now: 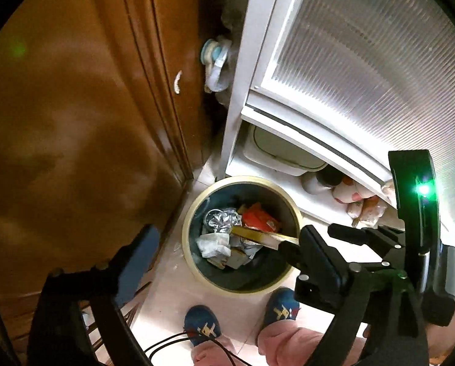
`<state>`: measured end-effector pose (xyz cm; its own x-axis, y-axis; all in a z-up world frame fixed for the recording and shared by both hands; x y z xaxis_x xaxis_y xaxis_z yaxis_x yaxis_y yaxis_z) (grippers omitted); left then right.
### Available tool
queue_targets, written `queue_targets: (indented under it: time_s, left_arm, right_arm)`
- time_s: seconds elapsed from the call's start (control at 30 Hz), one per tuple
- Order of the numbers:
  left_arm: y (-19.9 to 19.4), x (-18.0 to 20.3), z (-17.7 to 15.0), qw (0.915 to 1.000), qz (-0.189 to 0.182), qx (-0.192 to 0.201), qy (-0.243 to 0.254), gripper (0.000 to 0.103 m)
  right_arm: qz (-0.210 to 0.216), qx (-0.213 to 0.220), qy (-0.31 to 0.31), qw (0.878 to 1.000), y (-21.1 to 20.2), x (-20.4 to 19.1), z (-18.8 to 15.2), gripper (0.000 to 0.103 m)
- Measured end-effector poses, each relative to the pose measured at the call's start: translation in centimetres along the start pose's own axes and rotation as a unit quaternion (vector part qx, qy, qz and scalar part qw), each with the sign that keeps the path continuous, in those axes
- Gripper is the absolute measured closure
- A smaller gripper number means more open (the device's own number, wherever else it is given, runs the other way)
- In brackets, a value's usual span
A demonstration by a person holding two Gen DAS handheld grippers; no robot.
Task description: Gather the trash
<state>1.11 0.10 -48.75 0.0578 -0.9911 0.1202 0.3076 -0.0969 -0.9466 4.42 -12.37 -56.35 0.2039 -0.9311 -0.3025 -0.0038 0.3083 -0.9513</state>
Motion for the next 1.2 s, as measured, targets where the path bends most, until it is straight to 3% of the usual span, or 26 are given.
queue_targets:
  time_s: [0.27, 0.57, 0.87, 1.2]
  left_arm:
    - [-2.3, -0.1, -0.7, 0.9999, 0.001, 0.014, 0.002, 0.001]
    - [-8.4, 0.8, -0.6, 0.9995, -0.009, 0.03, -0.005, 0.001]
    - [-18.3, 2.8, 0.7, 0.9975, -0.022, 0.063, 0.022, 0.001]
    - [-29.0, 2.6, 4.6, 0.9917, -0.018, 0.124, 0.028, 0.001]
  right_arm:
    - [-0.015, 0.006, 0.021, 1.0, -2.1, -0.7, -1.1, 0.024]
    - [-0.052, 0.04, 0.039, 0.997, -8.7, -1.9, -2.1, 0.021]
    - [-0.053, 0.071, 0.036, 0.995, -18.4, -3.3, -3.2, 0.02]
    - [-0.056, 0.141, 0.01, 0.988, -30.0, -4.8, -2.7, 0.02]
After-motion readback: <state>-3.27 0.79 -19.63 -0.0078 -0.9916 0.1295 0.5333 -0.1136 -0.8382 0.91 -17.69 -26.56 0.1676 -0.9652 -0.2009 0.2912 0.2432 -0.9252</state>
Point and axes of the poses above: each gripper's, at about its wrist camera, not at the fingertips, and y roughly the way its jaws point, x to its right, z to its top, the point moved 4 cm from there along y, roughly the way its jaws point, and after that the axes turned 1 degree about y, right-handed, at the moved point
